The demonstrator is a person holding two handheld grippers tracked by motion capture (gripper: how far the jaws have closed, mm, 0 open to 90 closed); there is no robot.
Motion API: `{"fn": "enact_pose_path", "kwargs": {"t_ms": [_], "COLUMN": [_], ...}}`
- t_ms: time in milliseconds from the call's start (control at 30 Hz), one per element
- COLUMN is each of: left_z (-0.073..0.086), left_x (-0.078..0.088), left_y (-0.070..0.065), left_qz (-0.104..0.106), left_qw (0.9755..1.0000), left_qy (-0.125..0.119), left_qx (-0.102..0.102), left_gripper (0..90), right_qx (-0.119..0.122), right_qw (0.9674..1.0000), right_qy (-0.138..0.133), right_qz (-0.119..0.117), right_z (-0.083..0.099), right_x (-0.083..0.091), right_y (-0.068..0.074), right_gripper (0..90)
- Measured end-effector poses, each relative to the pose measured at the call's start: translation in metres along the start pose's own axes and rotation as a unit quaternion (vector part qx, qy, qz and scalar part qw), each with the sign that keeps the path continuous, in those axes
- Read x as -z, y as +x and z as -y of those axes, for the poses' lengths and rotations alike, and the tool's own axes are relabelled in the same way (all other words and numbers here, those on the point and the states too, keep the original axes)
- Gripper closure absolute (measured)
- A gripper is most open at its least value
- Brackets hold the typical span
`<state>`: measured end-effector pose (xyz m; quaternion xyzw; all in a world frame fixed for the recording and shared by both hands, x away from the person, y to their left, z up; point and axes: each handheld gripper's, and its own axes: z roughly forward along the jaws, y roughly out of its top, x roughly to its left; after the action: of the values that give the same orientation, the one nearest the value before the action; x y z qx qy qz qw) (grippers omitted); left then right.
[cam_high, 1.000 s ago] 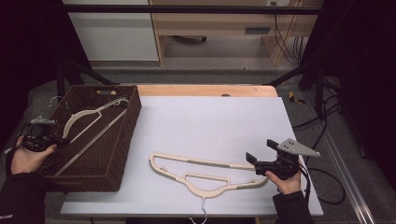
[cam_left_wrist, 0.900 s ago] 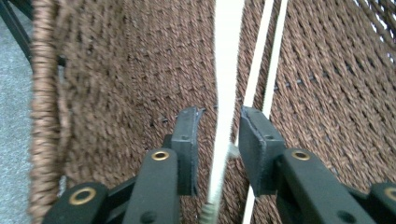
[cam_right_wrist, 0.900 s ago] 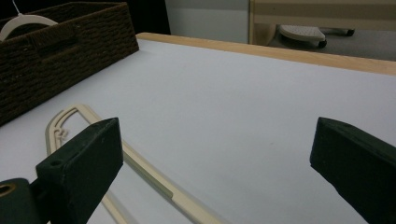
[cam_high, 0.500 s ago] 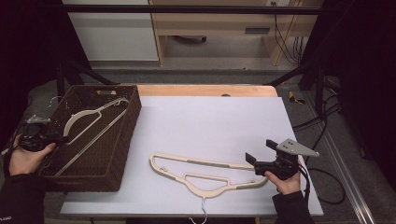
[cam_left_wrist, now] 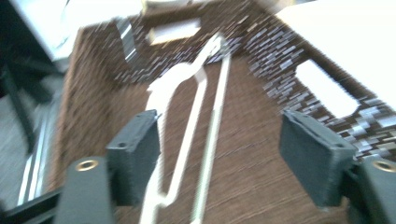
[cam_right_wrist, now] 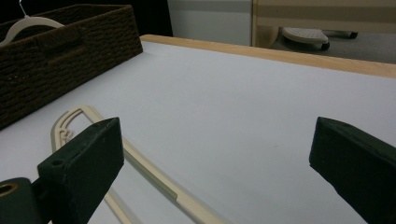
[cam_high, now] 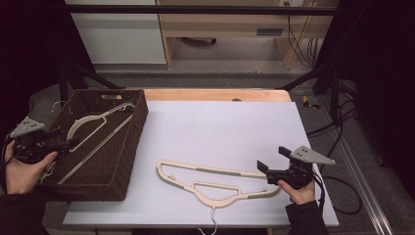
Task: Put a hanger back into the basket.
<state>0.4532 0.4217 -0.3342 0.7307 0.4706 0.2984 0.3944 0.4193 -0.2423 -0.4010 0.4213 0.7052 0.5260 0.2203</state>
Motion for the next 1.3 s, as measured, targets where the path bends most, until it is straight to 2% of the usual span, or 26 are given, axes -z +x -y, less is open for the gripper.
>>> {"fn": "enact_pose_path", "kwargs": {"t_ms": [133, 233, 300, 500, 633, 767, 833, 933, 967, 1000, 1067, 1200, 1300], "left_z": [-0.010, -0.015, -0.017, -0.021, -0.019, -0.017, -0.015, -0.011, -0.011, -0.008, -0.004, 0.003, 0.006], "left_x": [0.007, 0.008, 0.008, 0.002, -0.005, -0.009, -0.010, -0.016, -0.016, -0.021, -0.025, -0.033, -0.037], "left_y": [-0.025, -0.046, -0.059, -0.099, -0.122, -0.140, -0.149, -0.163, -0.163, -0.169, -0.175, -0.184, -0.189], "left_qz": [0.039, 0.064, 0.083, 0.127, 0.146, 0.163, 0.174, 0.192, 0.192, 0.195, 0.196, 0.209, 0.213], "left_qw": [0.9982, 0.9952, 0.9922, 0.9843, 0.9803, 0.9769, 0.9749, 0.9718, 0.9718, 0.9717, 0.9720, 0.9702, 0.9702], "left_qy": [-0.044, -0.073, -0.093, -0.121, -0.132, -0.136, -0.136, -0.127, -0.127, -0.120, -0.116, -0.104, -0.094], "left_qx": [-0.012, -0.010, -0.008, -0.020, -0.022, -0.021, -0.029, -0.052, -0.052, -0.060, -0.060, -0.063, -0.067], "left_gripper": [18.1, 11.2, 9.1, 5.3, 5.0, 5.1, 5.1, 4.6, 4.5, 4.4, 4.4, 4.2, 3.9], "right_qx": [0.003, 0.005, 0.005, 0.010, 0.012, 0.015, 0.016, 0.019, 0.019, 0.018, 0.019, 0.021, 0.023], "right_qw": [1.0000, 1.0000, 1.0000, 0.9999, 0.9998, 0.9997, 0.9996, 0.9996, 0.9996, 0.9995, 0.9995, 0.9993, 0.9991], "right_qy": [0.000, -0.001, -0.001, -0.008, -0.012, -0.015, -0.015, -0.012, -0.012, -0.010, -0.008, -0.003, -0.003], "right_qz": [-0.003, -0.005, -0.007, -0.011, -0.014, -0.015, -0.017, -0.019, -0.019, -0.023, -0.023, -0.030, -0.034], "right_z": [-0.001, -0.001, -0.002, -0.004, -0.006, -0.008, -0.008, -0.008, -0.008, -0.008, -0.007, -0.007, -0.007], "right_x": [0.000, 0.000, 0.000, 0.002, 0.005, 0.006, 0.005, 0.004, 0.004, 0.003, 0.002, -0.002, -0.005], "right_y": [0.002, 0.004, 0.005, 0.008, 0.010, 0.011, 0.011, 0.013, 0.013, 0.015, 0.017, 0.022, 0.027], "right_gripper": [3.5, 3.5, 3.4, 3.2, 3.2, 3.4, 3.5, 3.4, 3.4, 3.4, 3.4, 3.4, 4.0]}}
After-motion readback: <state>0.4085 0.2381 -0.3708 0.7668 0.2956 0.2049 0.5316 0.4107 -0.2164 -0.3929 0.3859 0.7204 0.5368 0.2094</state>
